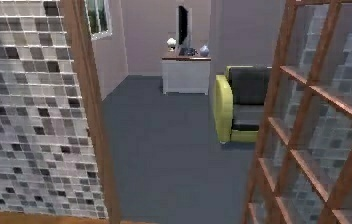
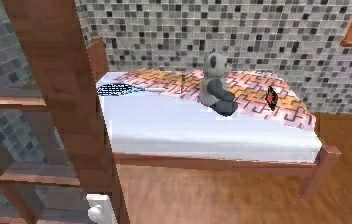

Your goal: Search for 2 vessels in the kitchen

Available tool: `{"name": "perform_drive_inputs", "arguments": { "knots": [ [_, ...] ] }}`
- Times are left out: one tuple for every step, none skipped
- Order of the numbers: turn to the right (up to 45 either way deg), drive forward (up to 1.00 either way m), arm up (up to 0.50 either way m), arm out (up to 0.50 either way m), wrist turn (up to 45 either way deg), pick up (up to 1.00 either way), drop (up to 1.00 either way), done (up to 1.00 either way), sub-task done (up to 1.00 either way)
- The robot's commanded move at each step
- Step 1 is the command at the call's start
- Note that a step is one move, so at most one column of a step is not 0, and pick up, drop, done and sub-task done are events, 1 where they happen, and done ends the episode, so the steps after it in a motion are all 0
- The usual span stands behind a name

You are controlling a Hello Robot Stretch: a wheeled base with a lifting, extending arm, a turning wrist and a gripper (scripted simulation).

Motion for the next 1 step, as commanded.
{"name": "perform_drive_inputs", "arguments": {
  "knots": [
    [-15.0,0.00,0.00,0.00,0.0,0.00,0.00,0.00,0.00]
  ]
}}
